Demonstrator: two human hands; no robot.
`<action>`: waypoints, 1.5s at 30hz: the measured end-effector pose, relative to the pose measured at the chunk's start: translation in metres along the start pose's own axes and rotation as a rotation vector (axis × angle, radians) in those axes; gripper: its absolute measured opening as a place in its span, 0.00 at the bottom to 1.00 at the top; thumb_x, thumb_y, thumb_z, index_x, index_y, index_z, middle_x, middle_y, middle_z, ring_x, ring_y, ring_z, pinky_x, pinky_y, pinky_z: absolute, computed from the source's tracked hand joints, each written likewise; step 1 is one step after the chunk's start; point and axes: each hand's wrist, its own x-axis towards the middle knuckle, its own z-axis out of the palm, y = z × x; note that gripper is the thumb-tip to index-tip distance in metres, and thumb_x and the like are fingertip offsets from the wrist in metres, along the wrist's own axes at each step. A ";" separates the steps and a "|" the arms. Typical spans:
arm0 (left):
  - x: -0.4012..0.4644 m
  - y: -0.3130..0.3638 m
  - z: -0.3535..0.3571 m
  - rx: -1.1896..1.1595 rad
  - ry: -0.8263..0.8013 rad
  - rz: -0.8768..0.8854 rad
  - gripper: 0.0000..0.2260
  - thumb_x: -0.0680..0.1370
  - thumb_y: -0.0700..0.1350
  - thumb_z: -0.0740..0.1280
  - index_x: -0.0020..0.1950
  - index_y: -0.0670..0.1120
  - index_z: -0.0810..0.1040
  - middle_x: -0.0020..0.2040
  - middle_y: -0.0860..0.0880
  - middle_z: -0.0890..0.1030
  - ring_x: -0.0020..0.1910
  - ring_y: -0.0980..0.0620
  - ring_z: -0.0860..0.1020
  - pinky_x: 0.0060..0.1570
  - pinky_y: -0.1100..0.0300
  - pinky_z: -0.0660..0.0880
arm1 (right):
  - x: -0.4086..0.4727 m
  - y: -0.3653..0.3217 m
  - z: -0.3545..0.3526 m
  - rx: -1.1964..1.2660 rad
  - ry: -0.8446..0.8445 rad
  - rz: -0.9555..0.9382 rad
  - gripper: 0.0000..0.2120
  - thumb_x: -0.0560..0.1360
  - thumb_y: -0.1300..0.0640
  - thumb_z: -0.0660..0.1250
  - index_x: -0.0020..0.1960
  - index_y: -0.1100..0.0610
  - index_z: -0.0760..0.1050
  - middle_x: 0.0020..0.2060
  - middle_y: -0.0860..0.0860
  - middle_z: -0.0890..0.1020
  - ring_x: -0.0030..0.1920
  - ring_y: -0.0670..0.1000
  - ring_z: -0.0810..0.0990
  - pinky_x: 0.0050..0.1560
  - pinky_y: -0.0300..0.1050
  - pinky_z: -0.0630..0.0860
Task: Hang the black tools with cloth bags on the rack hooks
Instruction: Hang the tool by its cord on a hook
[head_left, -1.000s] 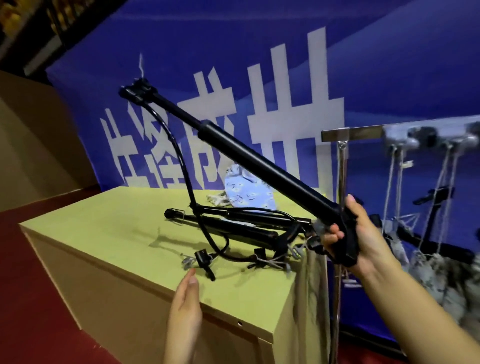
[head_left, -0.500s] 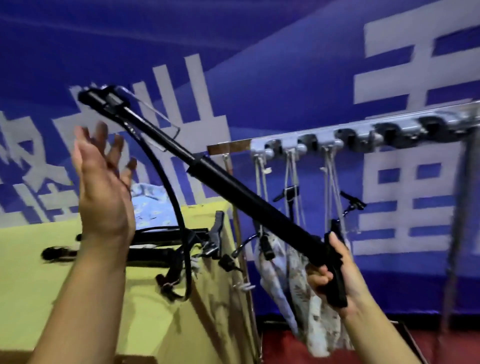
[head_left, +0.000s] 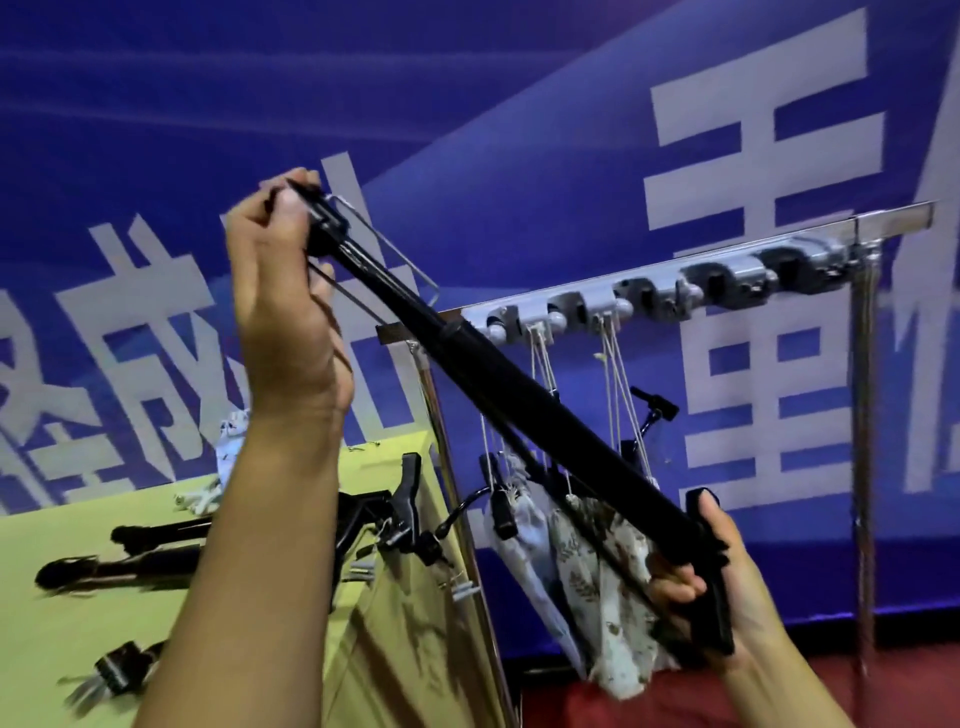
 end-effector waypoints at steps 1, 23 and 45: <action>-0.004 -0.001 0.004 0.015 -0.016 -0.006 0.06 0.77 0.48 0.59 0.51 0.50 0.73 0.52 0.49 0.75 0.54 0.52 0.73 0.56 0.57 0.70 | 0.000 0.001 0.000 -0.005 -0.006 -0.011 0.24 0.41 0.46 0.83 0.25 0.57 0.74 0.16 0.49 0.63 0.13 0.43 0.61 0.12 0.33 0.59; -0.041 -0.022 0.012 0.219 -0.301 -0.180 0.13 0.77 0.49 0.61 0.60 0.49 0.70 0.58 0.44 0.74 0.57 0.47 0.77 0.59 0.49 0.75 | -0.005 0.005 0.016 0.019 0.195 -0.075 0.21 0.76 0.43 0.59 0.33 0.58 0.72 0.17 0.49 0.66 0.14 0.43 0.62 0.14 0.30 0.59; -0.145 -0.050 0.042 0.171 -0.347 -0.457 0.19 0.72 0.45 0.67 0.63 0.48 0.73 0.49 0.49 0.83 0.46 0.53 0.83 0.47 0.58 0.78 | -0.046 0.007 0.055 -0.705 -0.359 -0.178 0.23 0.62 0.58 0.75 0.55 0.43 0.81 0.46 0.49 0.85 0.48 0.46 0.83 0.46 0.36 0.77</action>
